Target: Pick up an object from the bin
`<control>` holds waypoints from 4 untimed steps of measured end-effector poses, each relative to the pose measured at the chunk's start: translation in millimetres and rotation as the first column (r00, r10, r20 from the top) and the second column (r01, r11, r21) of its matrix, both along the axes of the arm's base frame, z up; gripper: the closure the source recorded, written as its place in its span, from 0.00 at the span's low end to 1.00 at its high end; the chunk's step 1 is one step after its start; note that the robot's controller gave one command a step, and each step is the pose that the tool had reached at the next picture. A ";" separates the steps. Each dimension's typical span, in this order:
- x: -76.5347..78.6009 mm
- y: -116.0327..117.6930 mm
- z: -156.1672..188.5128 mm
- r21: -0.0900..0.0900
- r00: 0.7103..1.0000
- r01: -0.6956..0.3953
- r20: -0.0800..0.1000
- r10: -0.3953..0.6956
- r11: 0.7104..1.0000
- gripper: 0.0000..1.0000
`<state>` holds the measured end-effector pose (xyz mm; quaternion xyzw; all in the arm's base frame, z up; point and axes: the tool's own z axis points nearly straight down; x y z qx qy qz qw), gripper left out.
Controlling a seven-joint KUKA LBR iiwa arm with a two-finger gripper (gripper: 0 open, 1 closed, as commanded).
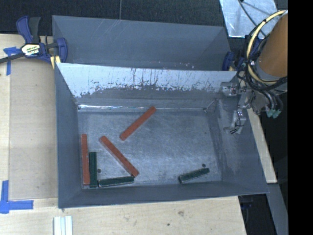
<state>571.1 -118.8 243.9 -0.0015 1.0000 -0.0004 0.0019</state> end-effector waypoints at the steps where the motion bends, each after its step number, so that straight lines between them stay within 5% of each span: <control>1: -58.1 15.9 -126.2 0.002 1.000 0.001 -0.011 -0.001 1.000 0.00; 2: -76.9 25.7 -175.2 0.000 0.994 -0.110 -0.004 0.110 0.994 0.00; 3: -73.7 26.2 -171.4 -0.001 0.994 -0.112 0.005 0.112 0.994 1.00; 4: -75.9 26.1 -173.8 0.000 0.994 -0.113 -0.001 0.113 0.994 0.00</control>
Offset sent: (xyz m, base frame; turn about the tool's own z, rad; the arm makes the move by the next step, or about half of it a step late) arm -0.0555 0.0161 -0.1219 0.0013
